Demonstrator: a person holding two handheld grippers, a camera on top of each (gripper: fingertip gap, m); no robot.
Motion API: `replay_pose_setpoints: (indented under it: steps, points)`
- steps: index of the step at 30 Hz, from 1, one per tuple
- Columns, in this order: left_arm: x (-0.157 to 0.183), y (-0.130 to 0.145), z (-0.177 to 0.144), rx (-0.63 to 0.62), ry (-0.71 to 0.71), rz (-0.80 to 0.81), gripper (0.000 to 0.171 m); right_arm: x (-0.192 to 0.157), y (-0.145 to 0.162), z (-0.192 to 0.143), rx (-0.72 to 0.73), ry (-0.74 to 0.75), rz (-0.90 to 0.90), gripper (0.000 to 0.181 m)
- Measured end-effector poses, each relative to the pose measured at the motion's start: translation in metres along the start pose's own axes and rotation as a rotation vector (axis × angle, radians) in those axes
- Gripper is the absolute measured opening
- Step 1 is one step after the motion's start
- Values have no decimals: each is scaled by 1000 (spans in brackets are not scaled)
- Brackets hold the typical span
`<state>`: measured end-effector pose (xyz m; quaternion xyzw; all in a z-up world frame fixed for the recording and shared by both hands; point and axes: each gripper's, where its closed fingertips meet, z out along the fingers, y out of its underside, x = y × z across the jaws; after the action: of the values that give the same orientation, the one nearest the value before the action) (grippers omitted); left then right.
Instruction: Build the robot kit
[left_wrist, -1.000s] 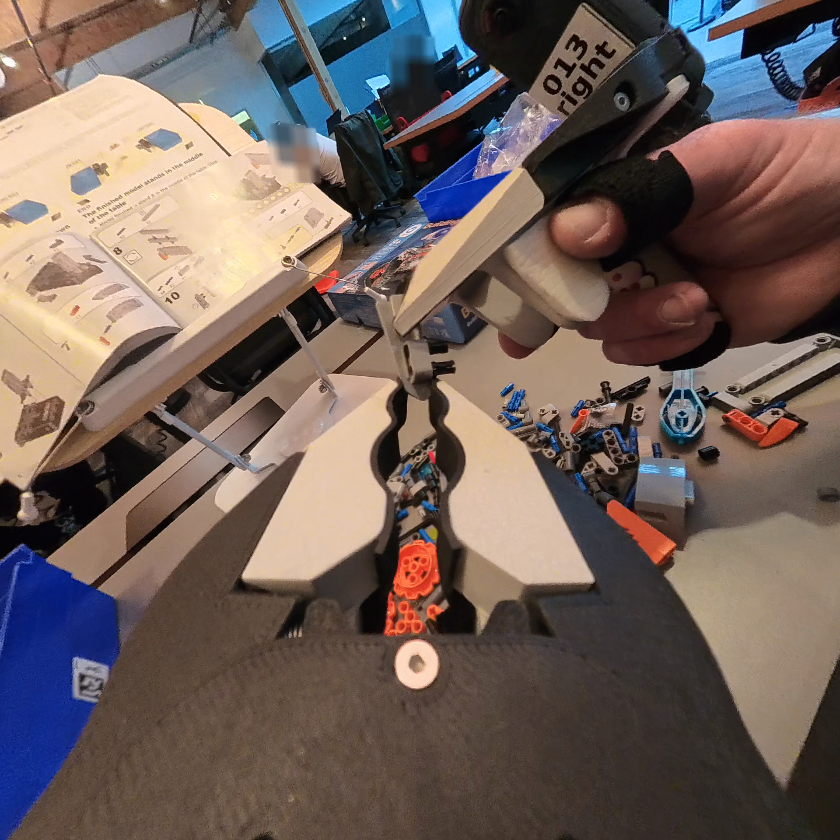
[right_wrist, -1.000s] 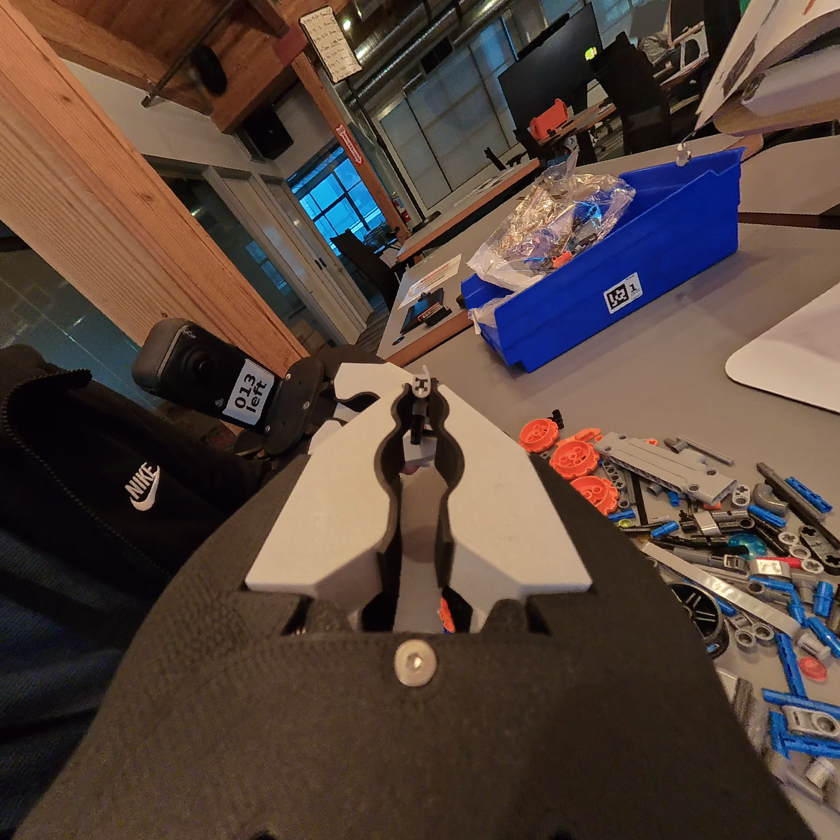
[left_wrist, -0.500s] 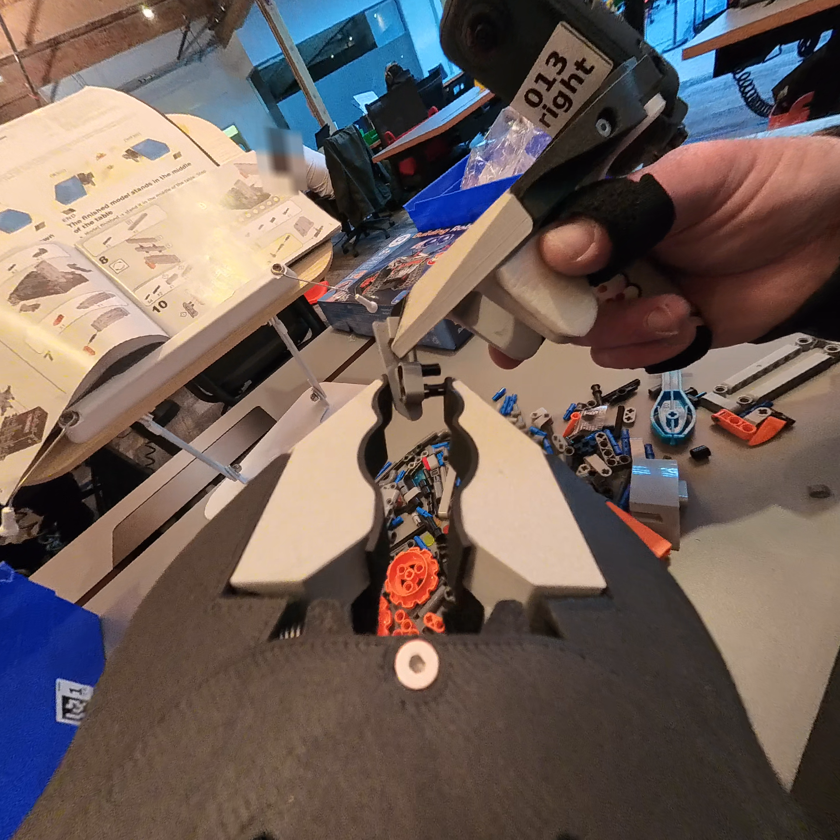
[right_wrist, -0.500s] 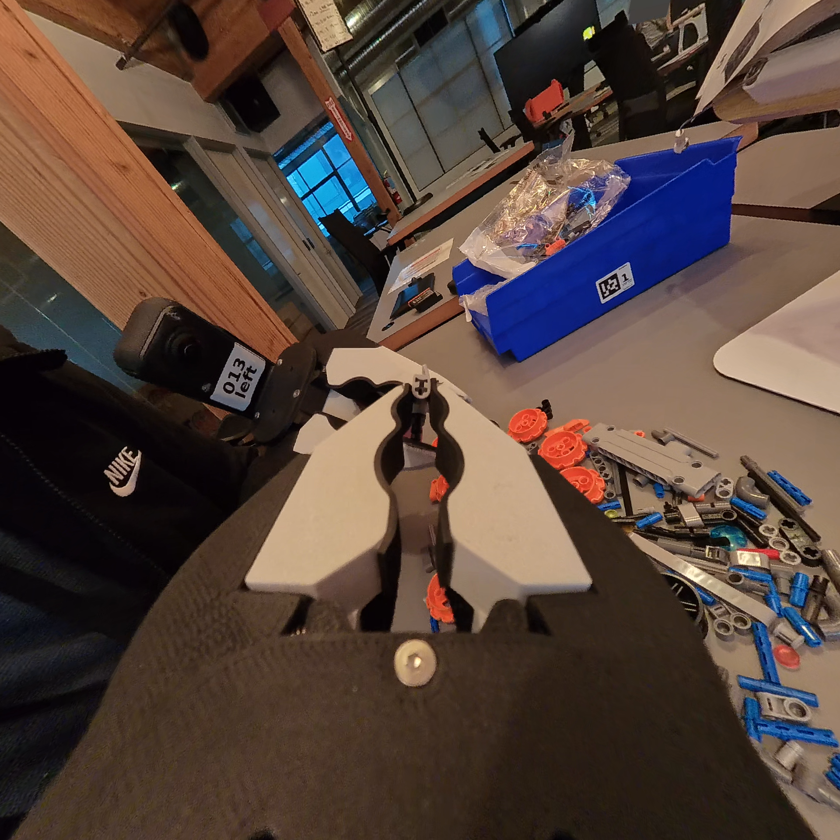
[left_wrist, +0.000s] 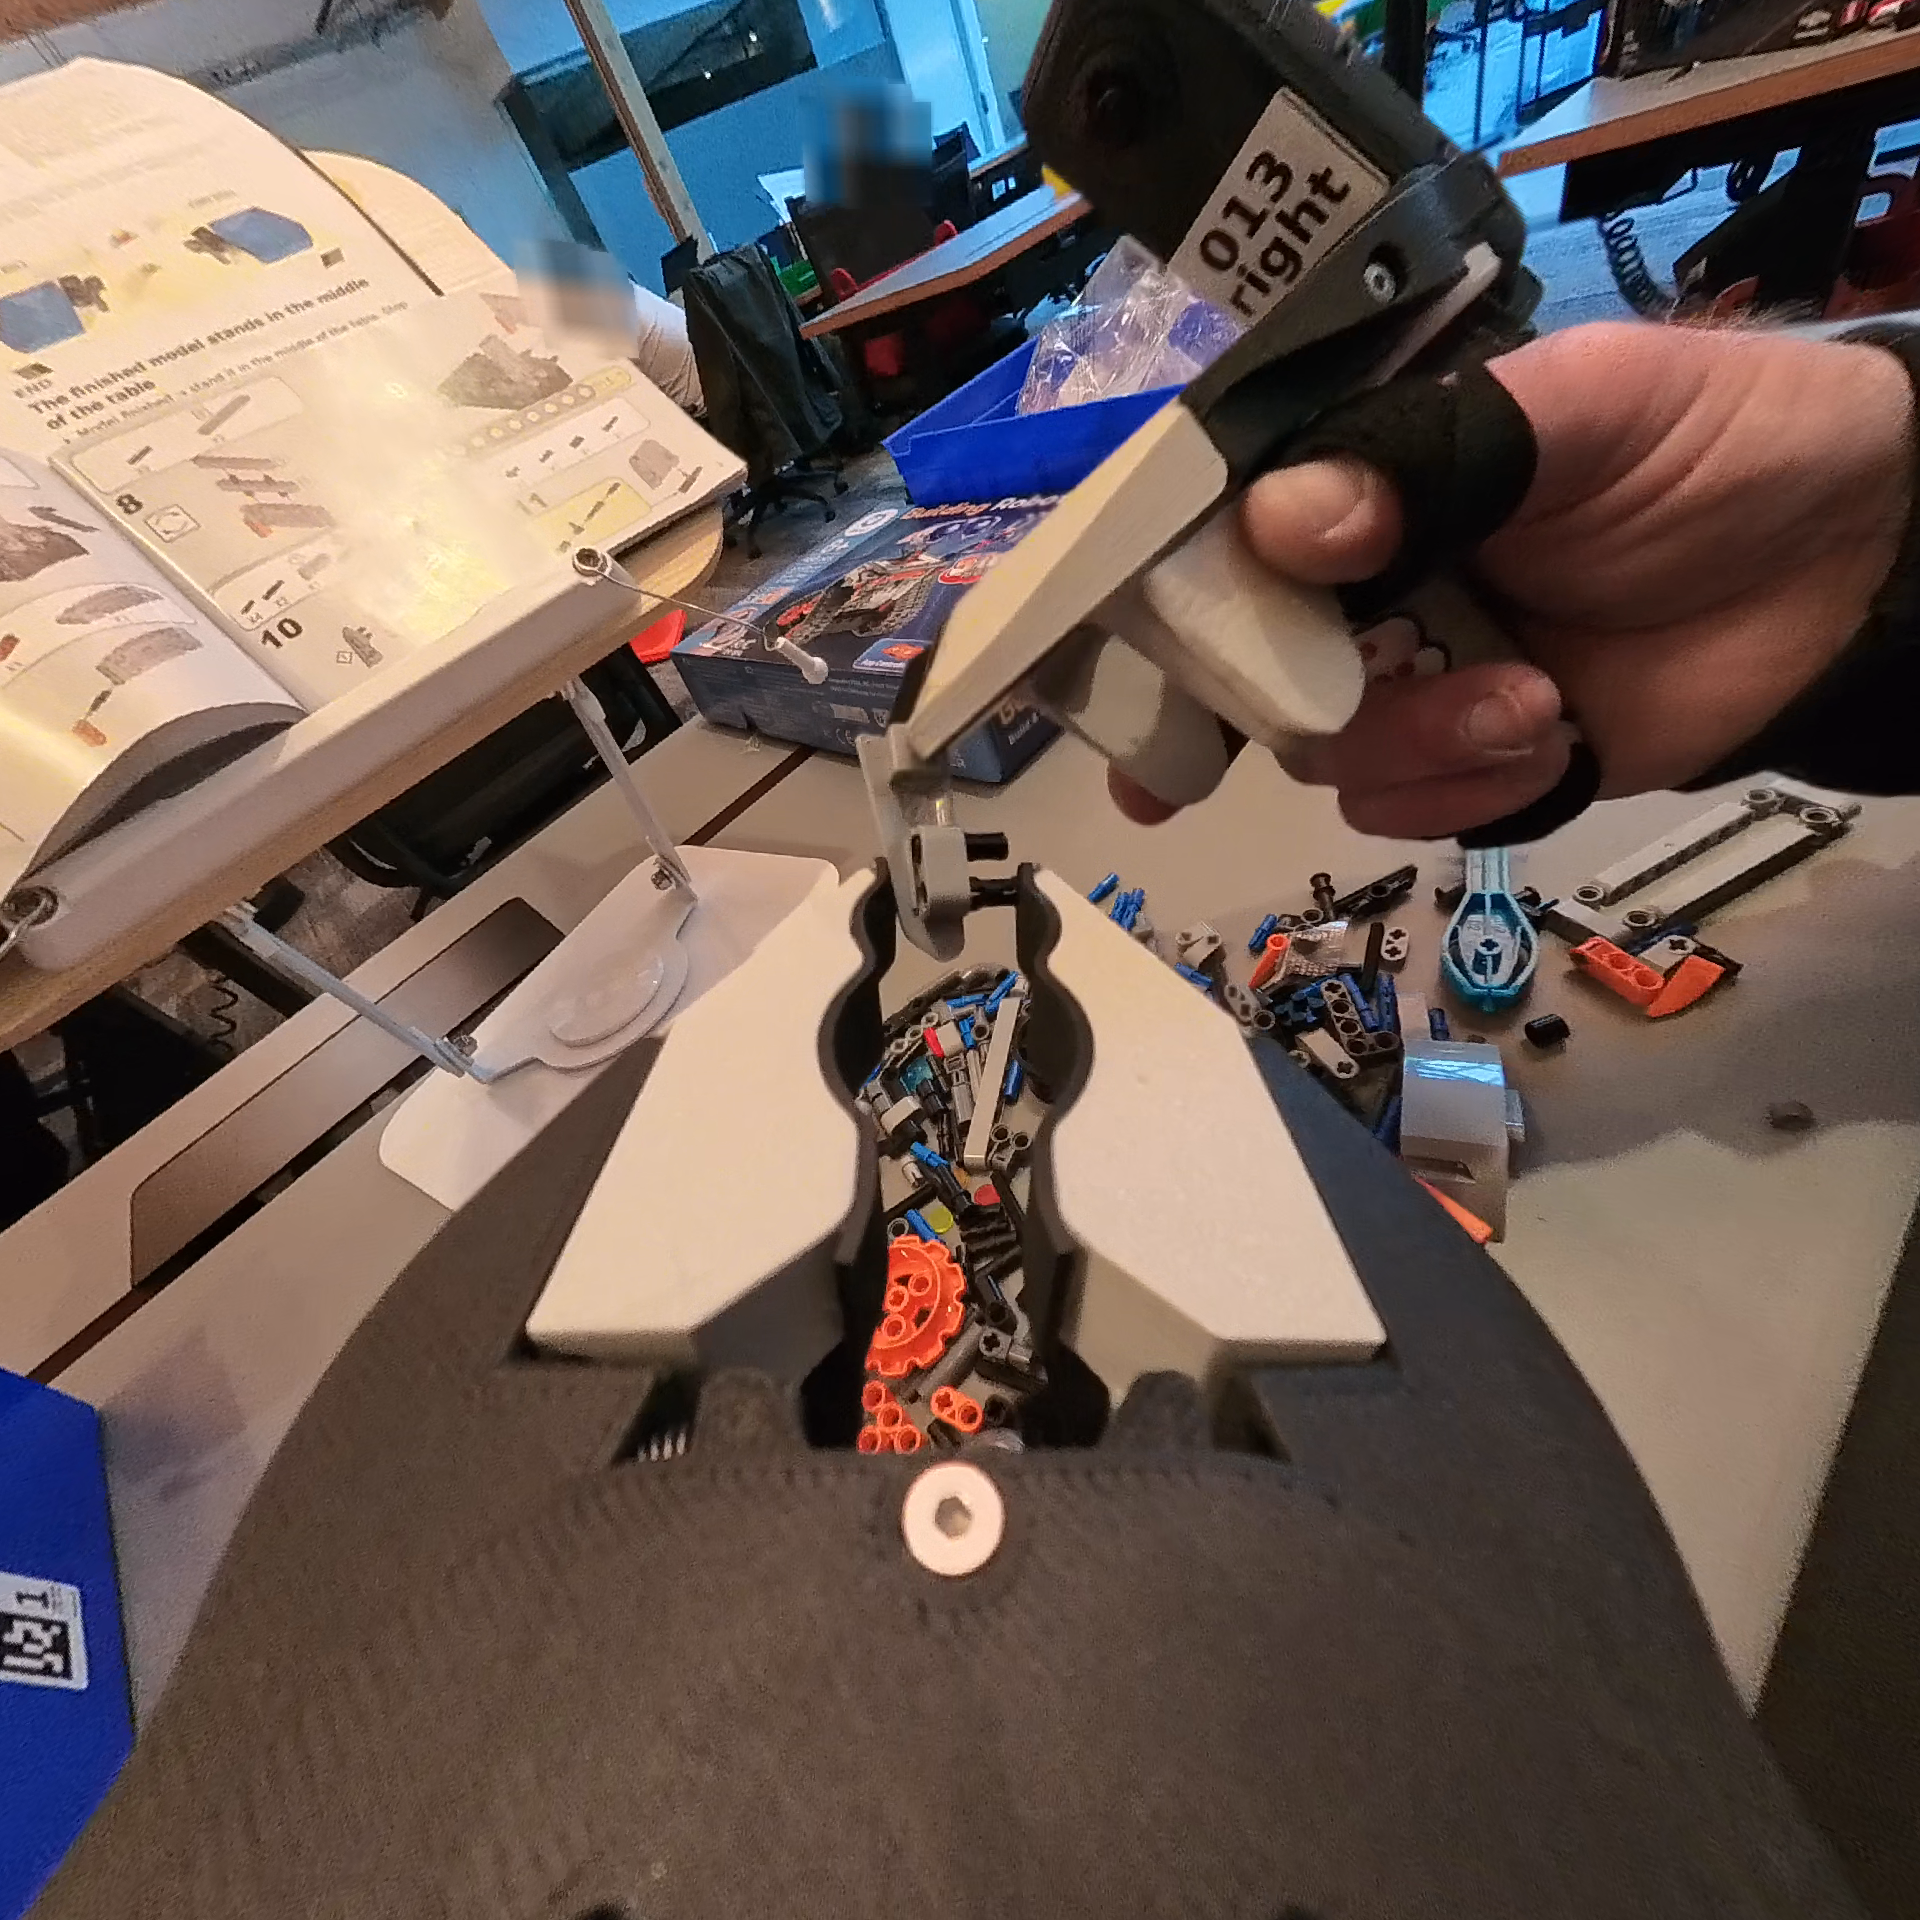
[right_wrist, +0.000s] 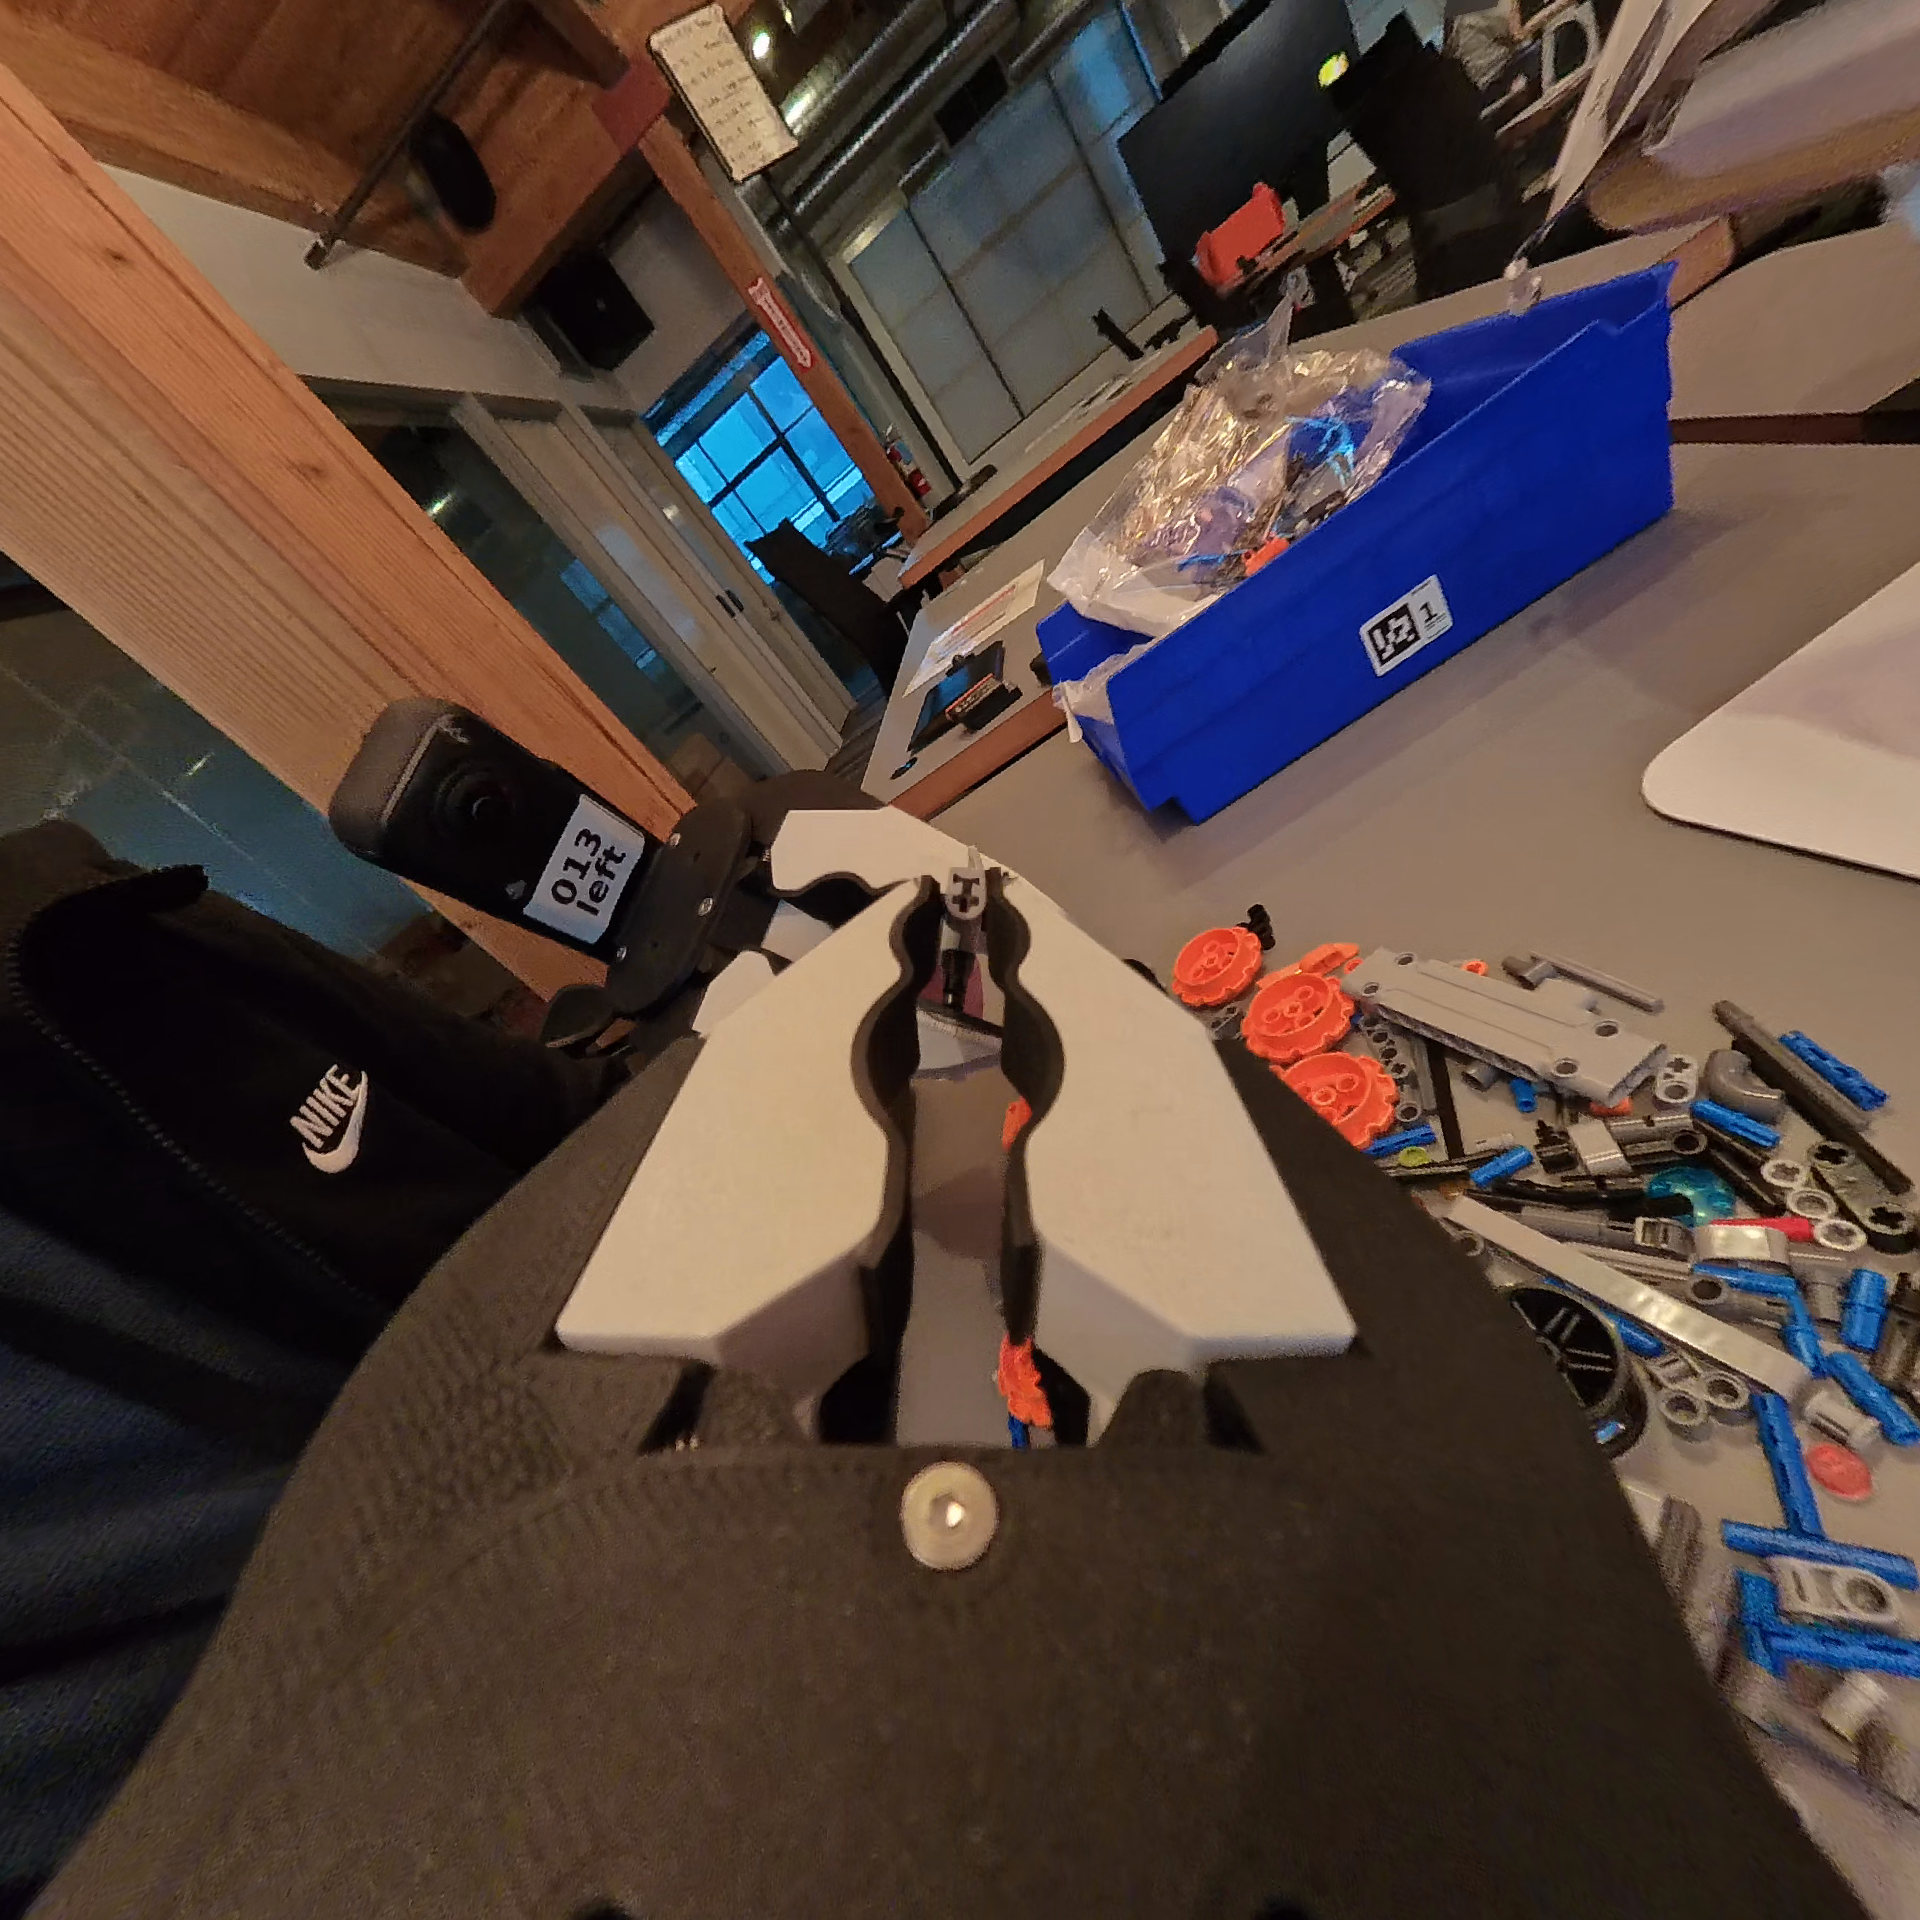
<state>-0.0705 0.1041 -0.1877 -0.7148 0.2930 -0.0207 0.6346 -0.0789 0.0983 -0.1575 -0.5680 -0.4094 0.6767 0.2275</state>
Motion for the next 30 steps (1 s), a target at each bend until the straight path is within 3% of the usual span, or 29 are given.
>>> replay_pose_setpoints:
  steps: [10,30]
  points:
    - [3,6,3,-22,30,-8,19,4,8,0,-58,20,-4,4]
    - [-1,5,-1,-75,-83,155,19,0,8,0,-60,15,-21,4]
